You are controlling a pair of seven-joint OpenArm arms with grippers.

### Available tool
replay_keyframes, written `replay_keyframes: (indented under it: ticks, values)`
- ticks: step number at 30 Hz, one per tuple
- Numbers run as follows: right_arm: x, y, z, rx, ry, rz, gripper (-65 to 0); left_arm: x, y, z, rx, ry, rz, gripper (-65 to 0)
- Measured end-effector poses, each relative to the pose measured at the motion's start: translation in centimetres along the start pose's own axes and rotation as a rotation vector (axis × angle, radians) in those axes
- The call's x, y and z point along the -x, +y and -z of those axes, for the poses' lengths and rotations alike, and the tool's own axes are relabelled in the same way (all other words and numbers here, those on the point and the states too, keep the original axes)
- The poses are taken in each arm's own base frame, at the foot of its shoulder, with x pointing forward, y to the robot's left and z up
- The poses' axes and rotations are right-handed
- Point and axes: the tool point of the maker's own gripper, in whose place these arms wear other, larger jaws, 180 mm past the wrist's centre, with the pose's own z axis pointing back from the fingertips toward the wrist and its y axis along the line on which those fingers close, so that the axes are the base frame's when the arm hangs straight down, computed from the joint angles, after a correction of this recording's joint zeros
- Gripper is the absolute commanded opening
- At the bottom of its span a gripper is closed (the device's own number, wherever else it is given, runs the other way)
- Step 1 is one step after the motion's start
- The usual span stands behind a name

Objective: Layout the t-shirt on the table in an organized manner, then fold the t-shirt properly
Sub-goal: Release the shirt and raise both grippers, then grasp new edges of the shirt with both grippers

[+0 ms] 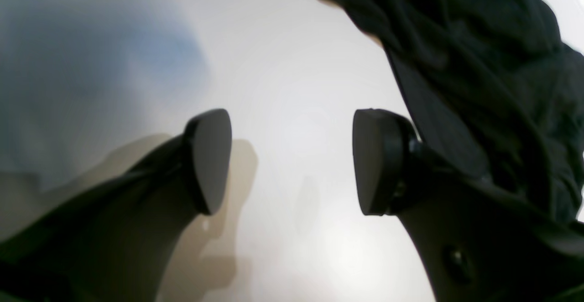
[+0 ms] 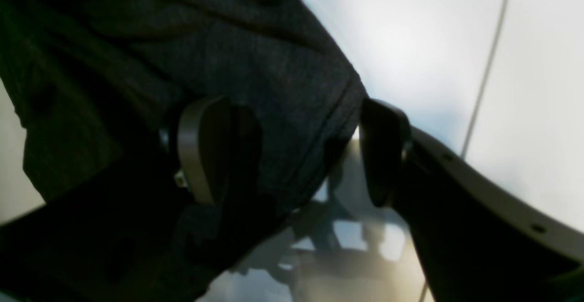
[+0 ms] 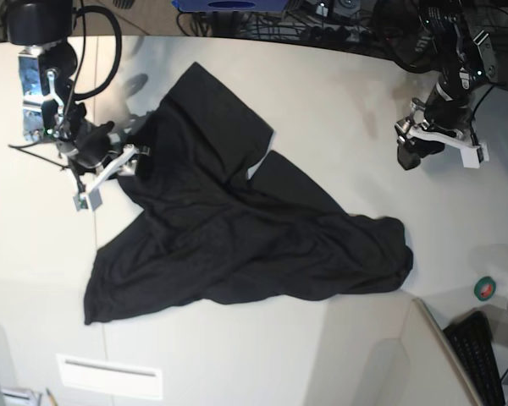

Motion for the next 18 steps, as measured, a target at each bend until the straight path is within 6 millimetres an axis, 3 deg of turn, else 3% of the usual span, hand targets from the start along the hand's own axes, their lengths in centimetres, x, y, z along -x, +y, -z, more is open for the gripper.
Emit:
replay_keyframes:
  ticks: [2, 5, 8, 10, 18]
  values:
    - [0.1, 0.5, -0.1, -0.035, -0.003, -0.024, -26.9, 0.7, 1.0, 0.5, -0.025, -0.004, -0.027, -25.3]
    - [1.6, 2.7, 0.0, -0.130, 0.026, -0.059, -41.7, 1.4, 1.2, 1.8, -0.028, 0.018, -0.065, -25.3]
    - [2.8, 4.2, 0.2, -0.186, 0.057, -0.069, -54.6, -0.2, 0.1, 3.7, 0.002, -0.013, -0.098, -25.3]
    - [3.0, 4.0, 0.2, -0.179, 0.066, -0.075, -62.9, -1.3, -0.3, 4.8, 0.015, -0.033, -0.115, -25.3]
    - [3.5, 3.5, -0.1, -0.171, 0.107, -0.074, -65.0, -3.1, -1.4, 9.2, 0.038, -0.024, -0.217, -25.3]
